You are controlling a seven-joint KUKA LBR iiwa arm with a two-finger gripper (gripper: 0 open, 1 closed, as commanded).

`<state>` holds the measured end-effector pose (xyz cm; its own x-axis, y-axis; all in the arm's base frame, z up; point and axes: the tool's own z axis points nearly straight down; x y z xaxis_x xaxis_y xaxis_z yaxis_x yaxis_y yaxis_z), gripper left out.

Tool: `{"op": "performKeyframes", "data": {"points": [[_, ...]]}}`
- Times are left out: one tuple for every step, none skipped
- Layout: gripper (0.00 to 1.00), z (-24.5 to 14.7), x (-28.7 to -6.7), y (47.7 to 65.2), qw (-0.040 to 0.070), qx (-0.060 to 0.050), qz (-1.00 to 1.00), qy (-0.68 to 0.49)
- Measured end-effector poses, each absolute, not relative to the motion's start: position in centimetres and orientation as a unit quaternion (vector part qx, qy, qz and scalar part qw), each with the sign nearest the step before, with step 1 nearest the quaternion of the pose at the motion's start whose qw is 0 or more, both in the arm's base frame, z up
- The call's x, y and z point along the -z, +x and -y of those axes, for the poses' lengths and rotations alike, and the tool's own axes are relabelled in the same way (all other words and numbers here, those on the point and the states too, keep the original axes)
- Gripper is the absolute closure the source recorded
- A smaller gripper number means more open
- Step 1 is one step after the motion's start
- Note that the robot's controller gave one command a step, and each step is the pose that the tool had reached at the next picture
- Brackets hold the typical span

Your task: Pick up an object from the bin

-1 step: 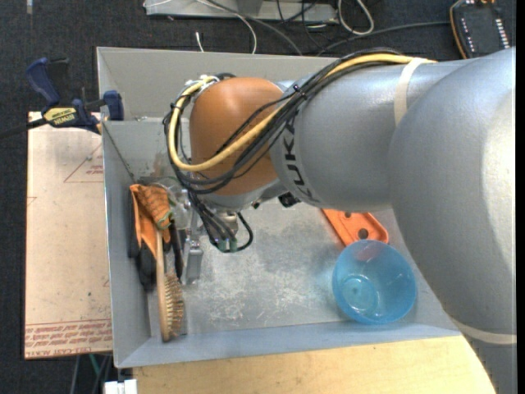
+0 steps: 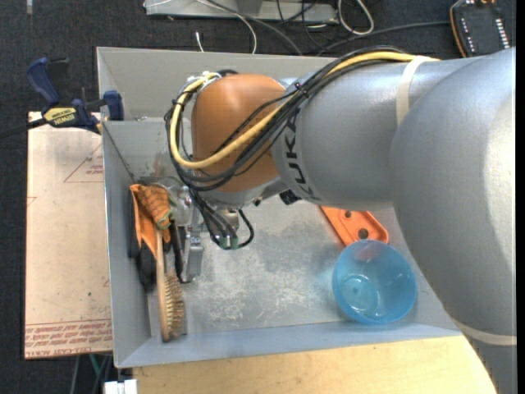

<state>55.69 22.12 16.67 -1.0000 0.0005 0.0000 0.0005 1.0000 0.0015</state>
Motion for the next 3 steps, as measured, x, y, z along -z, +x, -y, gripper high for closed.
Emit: {"op": "performKeyframes", "data": {"points": [[0.00,-23.3,-10.4,52.9,0.001,-0.001,-0.944,-0.330],[0.00,-22.0,-14.2,53.2,0.002,-0.002,-0.967,-0.254],[0.00,-22.2,-11.1,53.3,0.004,-0.001,-0.813,-0.583]]}}
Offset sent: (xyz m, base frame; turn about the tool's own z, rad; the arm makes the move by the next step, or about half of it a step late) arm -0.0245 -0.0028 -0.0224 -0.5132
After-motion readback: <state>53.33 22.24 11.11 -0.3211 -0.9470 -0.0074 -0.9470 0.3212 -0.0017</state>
